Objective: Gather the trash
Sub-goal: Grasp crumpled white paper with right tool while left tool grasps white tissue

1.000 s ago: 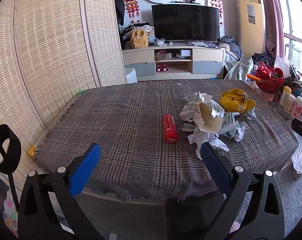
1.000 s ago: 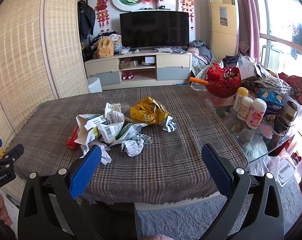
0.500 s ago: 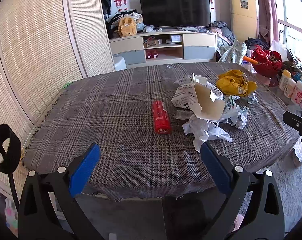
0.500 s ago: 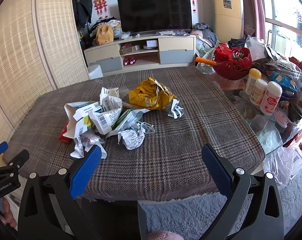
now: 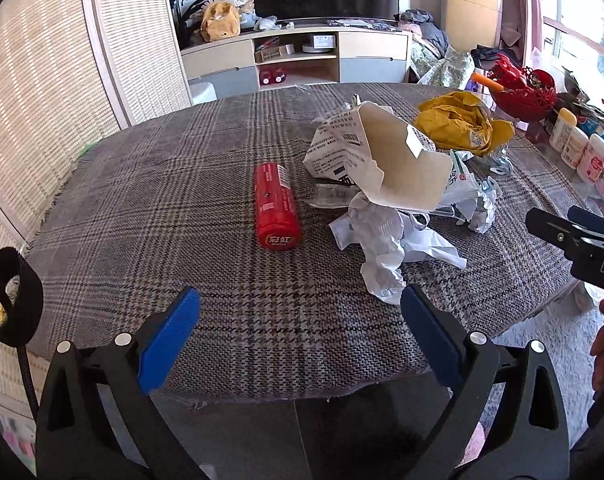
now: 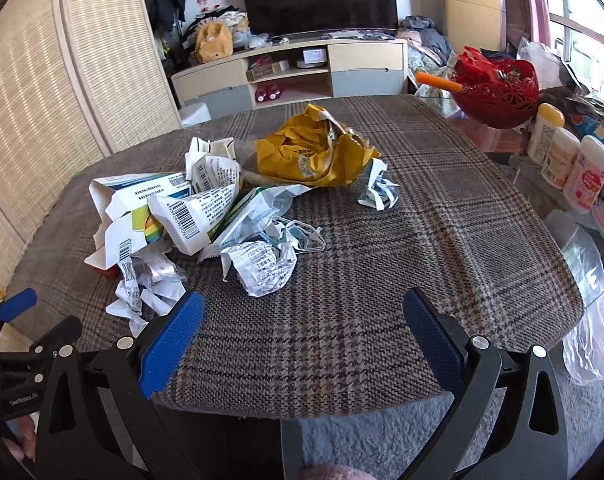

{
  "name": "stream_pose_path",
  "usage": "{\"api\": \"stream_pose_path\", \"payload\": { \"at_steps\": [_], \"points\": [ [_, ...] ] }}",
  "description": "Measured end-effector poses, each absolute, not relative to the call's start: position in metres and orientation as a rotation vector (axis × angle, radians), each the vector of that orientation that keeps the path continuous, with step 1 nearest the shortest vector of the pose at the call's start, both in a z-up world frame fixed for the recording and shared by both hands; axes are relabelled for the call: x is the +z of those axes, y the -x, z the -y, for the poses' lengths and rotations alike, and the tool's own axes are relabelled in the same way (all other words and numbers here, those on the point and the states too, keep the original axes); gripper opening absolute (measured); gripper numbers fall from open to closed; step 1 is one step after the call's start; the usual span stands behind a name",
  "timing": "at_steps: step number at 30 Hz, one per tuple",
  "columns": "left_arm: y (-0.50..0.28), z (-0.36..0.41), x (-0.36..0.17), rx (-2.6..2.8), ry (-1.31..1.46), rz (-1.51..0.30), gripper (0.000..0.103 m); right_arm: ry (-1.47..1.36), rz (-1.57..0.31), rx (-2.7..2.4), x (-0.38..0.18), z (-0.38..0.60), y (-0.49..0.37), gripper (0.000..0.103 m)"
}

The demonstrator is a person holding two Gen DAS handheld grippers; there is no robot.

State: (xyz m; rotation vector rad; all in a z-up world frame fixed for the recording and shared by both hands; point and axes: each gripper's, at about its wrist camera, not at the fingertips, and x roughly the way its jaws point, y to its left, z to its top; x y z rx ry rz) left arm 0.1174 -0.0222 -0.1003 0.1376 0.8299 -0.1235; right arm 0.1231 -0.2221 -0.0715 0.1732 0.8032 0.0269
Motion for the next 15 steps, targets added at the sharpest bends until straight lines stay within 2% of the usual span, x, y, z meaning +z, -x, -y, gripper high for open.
{"api": "stream_pose_path", "payload": {
  "at_steps": [2,3,5,6,10,12,15],
  "points": [
    [-0.122,0.023,-0.104,-0.126,-0.138,-0.833,0.095,-0.167,-0.813,0.044,-0.076,0.219,-0.130,0.098],
    [-0.124,0.024,-0.106,-0.133,-0.136,-0.838,0.095,-0.167,-0.821,0.053,-0.078,0.218,-0.133,0.088],
    [-0.128,0.025,-0.107,-0.153,-0.124,-0.842,0.095,-0.177,-0.836,0.076,-0.082,0.217,-0.140,0.075],
    [-0.129,0.025,-0.107,-0.162,-0.122,-0.840,0.094,-0.175,-0.843,0.083,-0.084,0.216,-0.142,0.072],
    [-0.135,0.029,-0.108,-0.189,-0.130,-0.841,0.084,-0.162,-0.843,0.104,-0.087,0.209,-0.147,0.068],
    [-0.138,0.033,-0.110,-0.213,-0.127,-0.851,0.075,-0.159,-0.849,0.117,-0.089,0.208,-0.149,0.062],
    [-0.142,0.040,-0.115,-0.247,-0.134,-0.866,0.070,-0.155,-0.862,0.119,-0.095,0.207,-0.155,0.061]
  ]
}}
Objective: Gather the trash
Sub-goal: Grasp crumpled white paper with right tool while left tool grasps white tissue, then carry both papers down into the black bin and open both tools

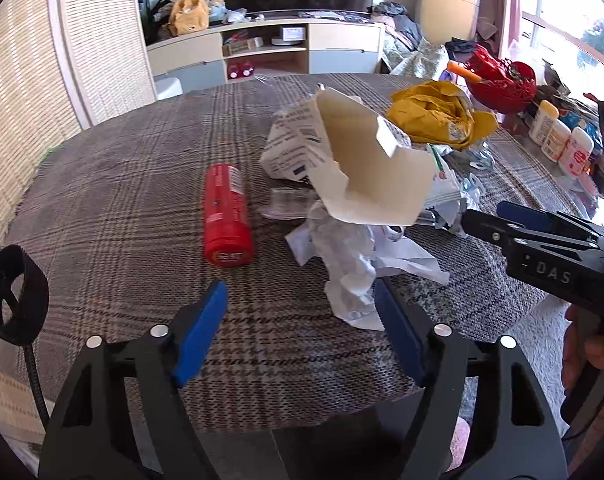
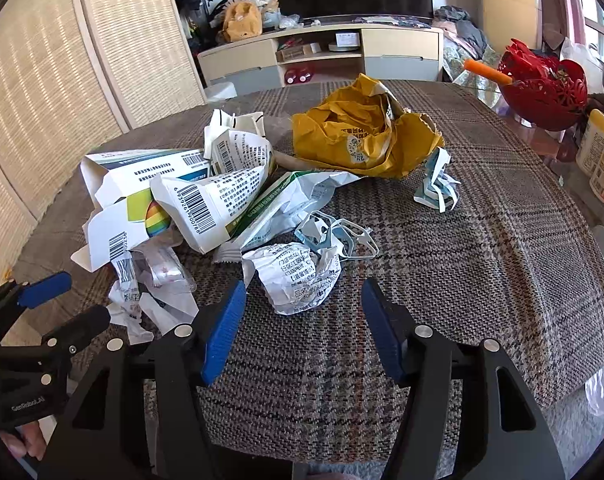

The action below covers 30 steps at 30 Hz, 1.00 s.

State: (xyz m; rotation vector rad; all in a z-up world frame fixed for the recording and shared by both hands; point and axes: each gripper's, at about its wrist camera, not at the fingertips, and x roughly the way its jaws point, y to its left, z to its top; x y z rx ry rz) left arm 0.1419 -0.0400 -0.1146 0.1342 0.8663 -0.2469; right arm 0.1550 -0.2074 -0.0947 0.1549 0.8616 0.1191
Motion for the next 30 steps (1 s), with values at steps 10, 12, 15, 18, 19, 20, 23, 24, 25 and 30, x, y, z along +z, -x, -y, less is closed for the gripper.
{"api": "stream_pose_path", "payload": {
  "at_steps": [10,12,15,18,19,20,23,24,25,30],
  "points": [
    [-0.158,0.055,-0.130,-0.316,-0.114,-0.925,0.033,-0.149,-0.896,0.147,-0.107,0.208,-0.164,0.038],
    [-0.156,0.057,-0.129,-0.325,-0.115,-0.927,0.024,-0.155,-0.891,0.156,-0.104,0.209,-0.161,0.034],
    [-0.150,0.058,-0.127,-0.323,-0.119,-0.921,0.016,-0.156,-0.873,0.159,-0.096,0.211,-0.152,0.034],
    [-0.142,0.054,-0.123,-0.313,-0.117,-0.917,0.016,-0.156,-0.854,0.163,-0.087,0.212,-0.140,0.034],
    [-0.139,0.052,-0.121,-0.309,-0.113,-0.912,0.016,-0.155,-0.850,0.164,-0.084,0.212,-0.138,0.034],
    [-0.136,0.049,-0.119,-0.305,-0.110,-0.907,0.016,-0.154,-0.844,0.164,-0.081,0.212,-0.135,0.034],
    [-0.122,0.042,-0.110,-0.297,-0.104,-0.887,0.016,-0.147,-0.828,0.161,-0.072,0.210,-0.121,0.034],
    [-0.118,0.040,-0.107,-0.296,-0.103,-0.883,0.016,-0.143,-0.823,0.162,-0.069,0.210,-0.116,0.034],
    [-0.114,0.037,-0.104,-0.294,-0.102,-0.879,0.016,-0.140,-0.818,0.162,-0.066,0.210,-0.112,0.034],
    [-0.085,0.025,-0.096,-0.293,-0.094,-0.861,0.016,-0.127,-0.803,0.176,-0.055,0.203,-0.080,0.034]
  ]
}}
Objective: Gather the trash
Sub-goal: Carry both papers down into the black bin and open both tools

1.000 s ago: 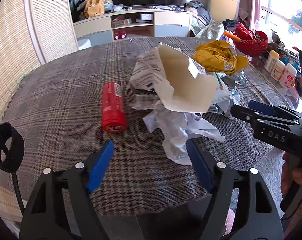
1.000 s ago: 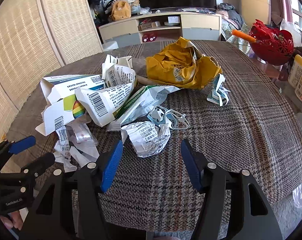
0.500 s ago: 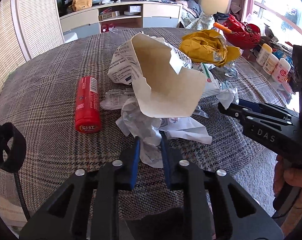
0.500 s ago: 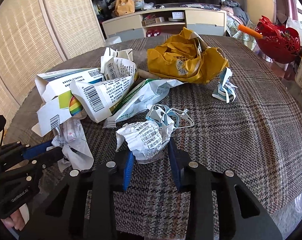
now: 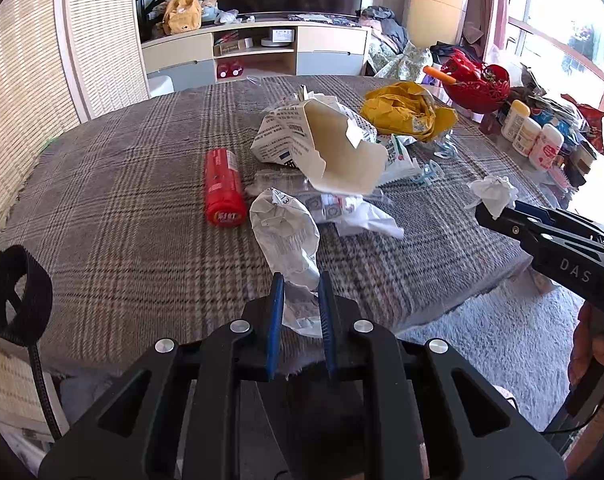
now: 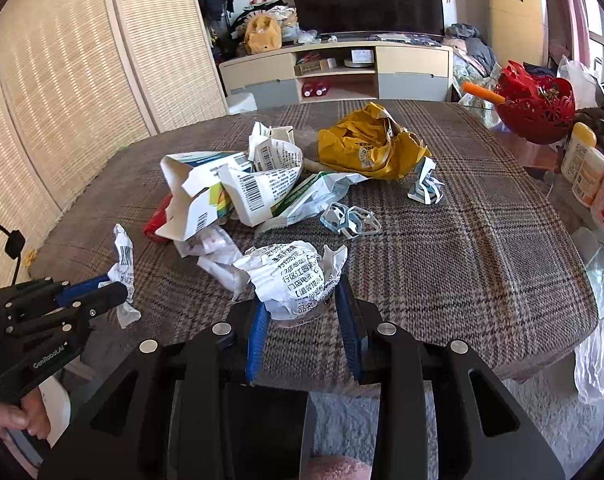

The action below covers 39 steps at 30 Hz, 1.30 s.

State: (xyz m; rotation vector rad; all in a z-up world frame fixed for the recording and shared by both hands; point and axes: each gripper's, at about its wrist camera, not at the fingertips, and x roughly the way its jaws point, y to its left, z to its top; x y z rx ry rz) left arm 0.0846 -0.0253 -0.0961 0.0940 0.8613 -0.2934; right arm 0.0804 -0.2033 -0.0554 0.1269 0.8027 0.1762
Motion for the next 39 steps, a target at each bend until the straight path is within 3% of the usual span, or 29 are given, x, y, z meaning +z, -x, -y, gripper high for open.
{"api": "stream_pose_path", "payload": {
  "at_steps": [14,25,32,35,37,39],
  "points": [
    [-0.015,0.019,-0.135,-0.326,-0.098,-0.955,0.016,-0.146,-0.914,0.217,-0.098,0.177,-0.014,0.034],
    [-0.016,0.018,-0.219,-0.337,-0.069,-1.161,0.017,-0.220,-1.132,0.248,-0.188,0.157,-0.027,0.036],
    [-0.023,0.017,-0.255,-0.352,-0.060,-1.246,0.017,-0.245,-1.177,0.242,-0.207,0.153,-0.033,0.036],
    [-0.024,0.023,-0.259,-0.363,-0.056,-1.254,0.017,-0.252,-1.184,0.242,-0.210,0.150,-0.035,0.042],
    [-0.026,0.023,-0.260,-0.363,-0.053,-1.256,0.029,-0.256,-1.184,0.236,-0.210,0.149,-0.036,0.049],
    [-0.027,0.024,-0.258,-0.351,-0.059,-1.246,0.052,-0.256,-1.180,0.225,-0.209,0.152,-0.038,0.065]
  ]
}}
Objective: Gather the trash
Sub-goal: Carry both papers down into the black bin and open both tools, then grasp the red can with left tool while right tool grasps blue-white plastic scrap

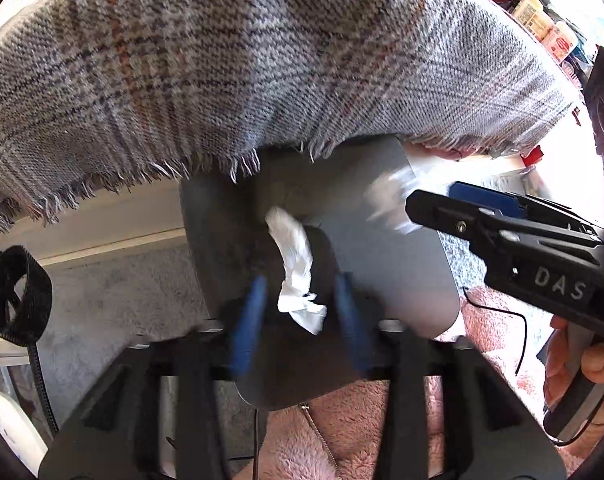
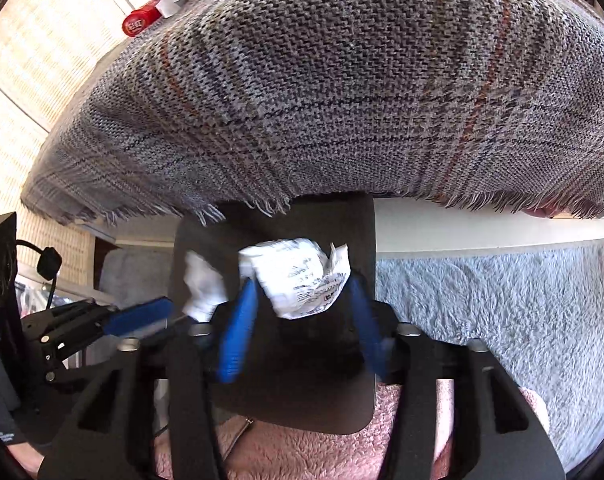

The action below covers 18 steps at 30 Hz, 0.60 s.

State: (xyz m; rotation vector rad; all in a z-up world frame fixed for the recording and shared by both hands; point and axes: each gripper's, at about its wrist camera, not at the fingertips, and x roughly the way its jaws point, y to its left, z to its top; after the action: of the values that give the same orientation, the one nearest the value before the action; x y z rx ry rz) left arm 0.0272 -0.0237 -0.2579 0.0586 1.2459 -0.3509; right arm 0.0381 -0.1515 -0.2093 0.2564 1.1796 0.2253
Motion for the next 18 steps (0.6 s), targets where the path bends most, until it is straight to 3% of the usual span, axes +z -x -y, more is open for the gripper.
{"api": "stream_pose_path", "payload": {
  "at_steps": [4,12,18],
  "points": [
    [-0.033,0.019,-0.248,-0.324,-0.069,-1.235,0.060,-0.264,-1.173,0.208,-0.206,0.158,-0.039,0.066],
    [-0.035,0.003,-0.217,-0.286,-0.077,-1.166,0.087,-0.265,-1.086,0.116,-0.175,0.188,-0.032,0.098],
    [-0.029,-0.004,-0.182,-0.282,-0.064,-1.088,0.095,-0.289,-1.023,0.088,-0.148,0.215,-0.029,0.098]
  ]
}}
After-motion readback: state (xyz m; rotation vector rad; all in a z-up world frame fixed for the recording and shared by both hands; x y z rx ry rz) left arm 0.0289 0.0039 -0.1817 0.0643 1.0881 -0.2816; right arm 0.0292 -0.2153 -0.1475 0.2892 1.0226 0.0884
